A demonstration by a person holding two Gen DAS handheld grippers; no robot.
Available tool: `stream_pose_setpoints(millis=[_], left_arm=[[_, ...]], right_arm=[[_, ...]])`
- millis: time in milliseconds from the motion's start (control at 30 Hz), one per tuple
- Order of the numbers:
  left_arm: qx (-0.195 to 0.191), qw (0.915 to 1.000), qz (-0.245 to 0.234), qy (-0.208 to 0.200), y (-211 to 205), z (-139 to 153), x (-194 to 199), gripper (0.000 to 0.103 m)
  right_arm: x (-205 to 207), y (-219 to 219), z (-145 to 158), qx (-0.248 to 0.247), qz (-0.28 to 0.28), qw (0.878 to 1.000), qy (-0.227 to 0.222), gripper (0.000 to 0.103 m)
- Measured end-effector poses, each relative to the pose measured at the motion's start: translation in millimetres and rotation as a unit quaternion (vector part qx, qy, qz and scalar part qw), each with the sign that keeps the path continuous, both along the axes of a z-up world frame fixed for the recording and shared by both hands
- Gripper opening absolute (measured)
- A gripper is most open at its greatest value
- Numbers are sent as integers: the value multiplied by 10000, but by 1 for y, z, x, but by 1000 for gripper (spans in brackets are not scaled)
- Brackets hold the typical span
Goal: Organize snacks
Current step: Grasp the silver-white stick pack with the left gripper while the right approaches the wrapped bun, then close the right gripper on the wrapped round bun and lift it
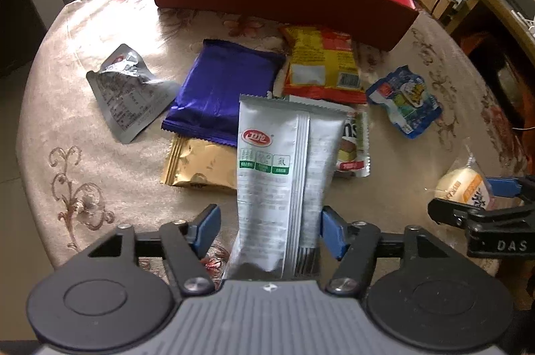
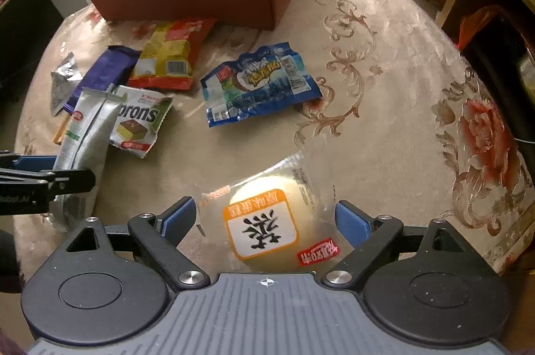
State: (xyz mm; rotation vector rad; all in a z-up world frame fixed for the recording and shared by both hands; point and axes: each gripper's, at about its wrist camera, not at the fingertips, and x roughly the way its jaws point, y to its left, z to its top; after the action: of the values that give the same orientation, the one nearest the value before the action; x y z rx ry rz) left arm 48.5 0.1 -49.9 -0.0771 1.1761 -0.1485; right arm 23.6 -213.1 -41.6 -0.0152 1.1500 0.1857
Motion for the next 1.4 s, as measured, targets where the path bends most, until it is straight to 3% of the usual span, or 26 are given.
stream_pose_setpoints(millis=[133,600,833,1033,1167,1400], left_arm=[[115,9999,-24,-40,-5,-2,-1,73],[154,9998,-140,-32,-11,-2,-3,74],[73,9999,-141,3,-10,-3,-2,76],[-11,9999,-163,44,-8,-2,-1,78],[10,9997,-222,34,-9,-2,-2,79],[79,9995,-303,0,-11,-4,-2,80]], right_arm=[[1,3,-3,-69,96,9999,44,98],[0,-3,-8,-26,106,9999,97,99],[-2,-5,5,-13,243,9997,-30,99],[-4,-25,11,246,-134,9996,22,101],[-6,-26,16,378,39,9993,-10,101],[5,1,-11,-519,837,9947,299,102]])
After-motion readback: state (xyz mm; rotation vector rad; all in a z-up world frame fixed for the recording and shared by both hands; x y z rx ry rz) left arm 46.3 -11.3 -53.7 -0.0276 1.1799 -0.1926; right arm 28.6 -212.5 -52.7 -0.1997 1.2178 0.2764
